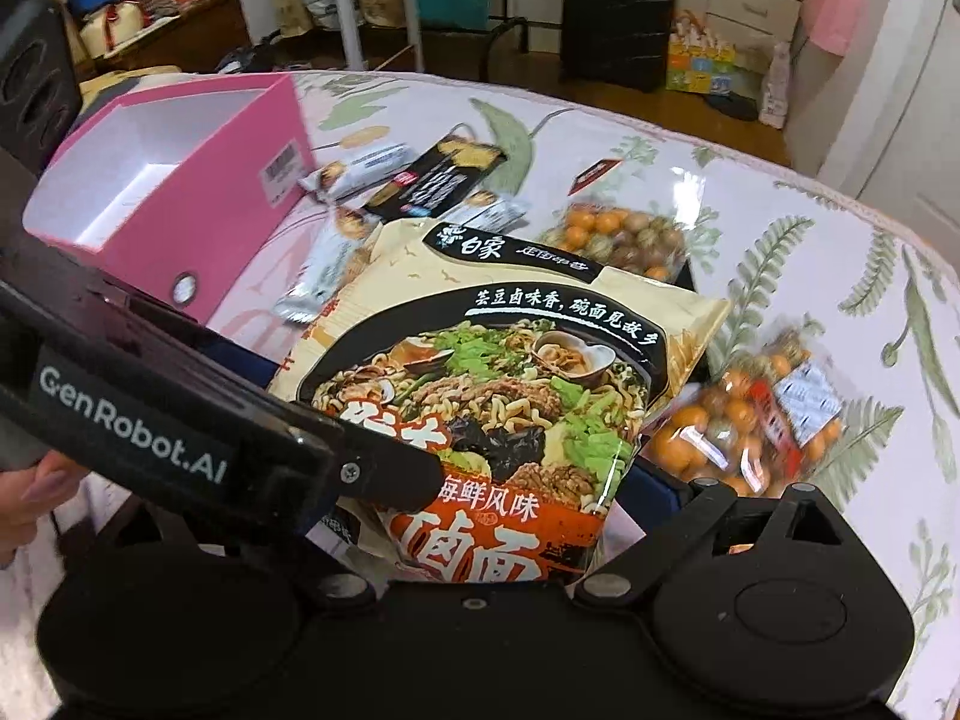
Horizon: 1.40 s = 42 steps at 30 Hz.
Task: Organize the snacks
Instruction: 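Lift the noodle bag with the left tool toward the pink box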
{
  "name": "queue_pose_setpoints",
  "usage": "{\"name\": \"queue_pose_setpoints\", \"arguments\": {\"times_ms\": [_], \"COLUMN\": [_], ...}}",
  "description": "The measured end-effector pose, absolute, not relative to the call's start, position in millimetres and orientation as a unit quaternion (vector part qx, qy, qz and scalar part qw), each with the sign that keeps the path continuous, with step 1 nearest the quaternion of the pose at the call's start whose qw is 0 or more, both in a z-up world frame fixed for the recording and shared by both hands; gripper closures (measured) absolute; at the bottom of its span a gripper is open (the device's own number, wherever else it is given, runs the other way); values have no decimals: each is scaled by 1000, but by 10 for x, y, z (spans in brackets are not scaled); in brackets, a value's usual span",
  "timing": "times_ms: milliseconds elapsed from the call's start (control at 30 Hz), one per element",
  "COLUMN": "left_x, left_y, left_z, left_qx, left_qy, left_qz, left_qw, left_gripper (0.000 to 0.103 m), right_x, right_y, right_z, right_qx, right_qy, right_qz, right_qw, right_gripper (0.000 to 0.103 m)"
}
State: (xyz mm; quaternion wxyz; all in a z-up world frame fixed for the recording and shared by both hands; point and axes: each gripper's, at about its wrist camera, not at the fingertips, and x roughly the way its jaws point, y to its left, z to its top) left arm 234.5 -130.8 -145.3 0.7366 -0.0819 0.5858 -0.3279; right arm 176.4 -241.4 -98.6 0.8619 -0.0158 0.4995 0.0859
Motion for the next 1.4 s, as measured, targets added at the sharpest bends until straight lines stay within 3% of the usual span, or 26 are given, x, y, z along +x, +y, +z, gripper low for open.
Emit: {"name": "queue_pose_setpoints", "arguments": {"times_ms": [500,800,1033,1400], "left_x": [1850,1735,1696,2185], "left_y": [-866,-441,157,1138], "left_z": [-1136,-698,-332,-58], "left_qx": [-62,-54,-80,-106], "left_qy": [592,589,552,516], "left_qz": [-314,-301,-276,-201], "left_qw": [739,748,783,826], "left_gripper": [18,19,19,19], "right_x": [1348,1337,1233,1978], "right_y": [-1942,-1453,-1360,-867], "right_z": [-594,-94,-31,-40], "right_qx": [-49,-88,-105,-56], "right_qy": [476,450,414,388], "right_qz": [146,175,207,282], "right_qw": [866,871,880,876], "right_gripper": [9,9,9,9]}}
